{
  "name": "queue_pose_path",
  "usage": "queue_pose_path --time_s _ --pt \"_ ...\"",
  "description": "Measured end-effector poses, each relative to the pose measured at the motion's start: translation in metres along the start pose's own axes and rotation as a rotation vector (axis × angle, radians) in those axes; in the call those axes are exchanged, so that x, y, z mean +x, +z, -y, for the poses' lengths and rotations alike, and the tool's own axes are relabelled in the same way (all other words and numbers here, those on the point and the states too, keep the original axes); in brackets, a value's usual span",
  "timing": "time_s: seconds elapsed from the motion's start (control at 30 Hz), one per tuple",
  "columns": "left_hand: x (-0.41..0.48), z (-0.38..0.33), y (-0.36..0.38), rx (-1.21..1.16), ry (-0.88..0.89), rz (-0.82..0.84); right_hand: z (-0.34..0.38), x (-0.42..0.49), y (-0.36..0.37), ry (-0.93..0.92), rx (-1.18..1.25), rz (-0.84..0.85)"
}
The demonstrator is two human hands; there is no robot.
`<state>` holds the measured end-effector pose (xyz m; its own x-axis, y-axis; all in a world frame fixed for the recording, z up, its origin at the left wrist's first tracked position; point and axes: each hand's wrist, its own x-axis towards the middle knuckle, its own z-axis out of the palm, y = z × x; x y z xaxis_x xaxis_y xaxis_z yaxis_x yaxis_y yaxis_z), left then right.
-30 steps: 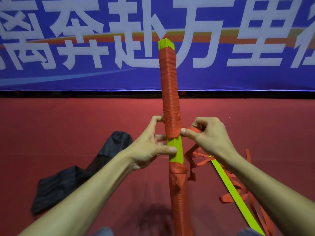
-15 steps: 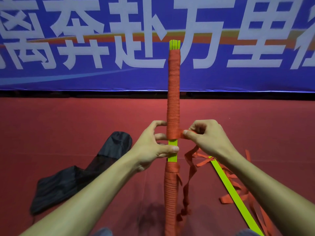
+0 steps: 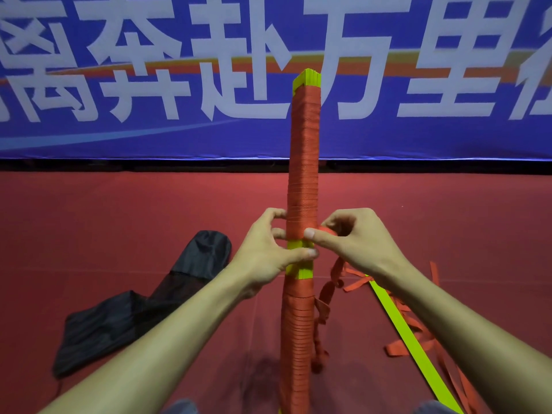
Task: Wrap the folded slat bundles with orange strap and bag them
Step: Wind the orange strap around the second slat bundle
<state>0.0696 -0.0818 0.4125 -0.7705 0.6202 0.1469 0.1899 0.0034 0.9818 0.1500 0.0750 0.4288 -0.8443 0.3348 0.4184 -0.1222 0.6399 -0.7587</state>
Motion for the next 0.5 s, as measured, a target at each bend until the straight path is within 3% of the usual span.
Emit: queue_pose_path --time_s 0.2,0.5 --pt "0.0002 -0.0002 0.002 0.068 0.079 0.025 0.0073 -0.0019 0.0024 -0.053 -0.056 -0.051" --pt "-0.0019 -0.0033 -0.0058 -0.161 -0.007 0.177 -0.0017 0.0044 -0.0052 -0.077 -0.024 -0.102"
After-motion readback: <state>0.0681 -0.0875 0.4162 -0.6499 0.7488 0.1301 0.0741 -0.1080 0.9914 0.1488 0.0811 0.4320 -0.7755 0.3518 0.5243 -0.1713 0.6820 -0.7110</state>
